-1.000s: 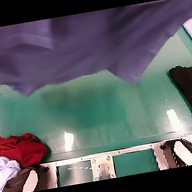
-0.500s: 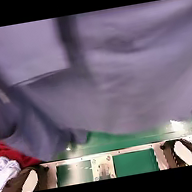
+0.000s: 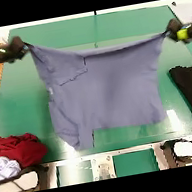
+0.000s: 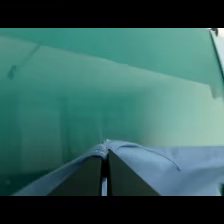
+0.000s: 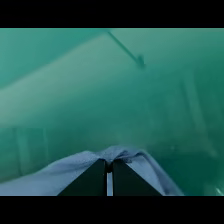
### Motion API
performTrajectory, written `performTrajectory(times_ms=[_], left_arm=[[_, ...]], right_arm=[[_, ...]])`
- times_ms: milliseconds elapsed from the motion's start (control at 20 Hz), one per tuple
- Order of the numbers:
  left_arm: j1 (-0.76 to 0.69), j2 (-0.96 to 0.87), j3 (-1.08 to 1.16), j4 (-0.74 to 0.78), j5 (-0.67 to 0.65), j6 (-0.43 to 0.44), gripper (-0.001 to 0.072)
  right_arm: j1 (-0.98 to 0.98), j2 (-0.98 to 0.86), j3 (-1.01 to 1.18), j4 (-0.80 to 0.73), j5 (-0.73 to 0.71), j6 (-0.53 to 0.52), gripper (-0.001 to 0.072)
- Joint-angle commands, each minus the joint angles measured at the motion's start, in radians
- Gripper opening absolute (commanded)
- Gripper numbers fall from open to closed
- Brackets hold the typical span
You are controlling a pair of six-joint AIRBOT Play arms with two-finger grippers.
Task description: Fold the shirts.
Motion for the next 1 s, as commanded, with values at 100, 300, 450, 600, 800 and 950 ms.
performTrajectory(times_ms=[100,300,450,600,800,950], left_arm=[[-0.005,-0.246,0.124,-0.147,0.087,0.15,0.0022],[-0.002,-0.248,0.162,-0.036,0.068,0.137,0.0022],[-0.001,-0.248,0.162,0.236,-0.098,-0.009,0.0022],[-0.002,-0.248,0.162,0.425,-0.267,-0.061,0.0023],[-0.002,-0.248,0.152,0.493,-0.383,-0.077,0.0022],[-0.002,-0.249,0.097,0.505,-0.364,-0.076,0.0022]], right_arm=[[0.025,-0.377,0.184,0.115,-0.039,-0.076,0.0019],[0.023,-0.419,0.268,0.099,0.019,-0.087,0.0017],[0.017,-0.381,0.255,-0.052,0.206,-0.101,0.0015],[0.017,-0.303,0.122,-0.136,0.283,-0.098,0.0015],[0.017,-0.18,-0.061,-0.18,0.283,-0.098,0.0016],[0.018,-0.153,-0.089,-0.186,0.279,-0.098,0.0016]])
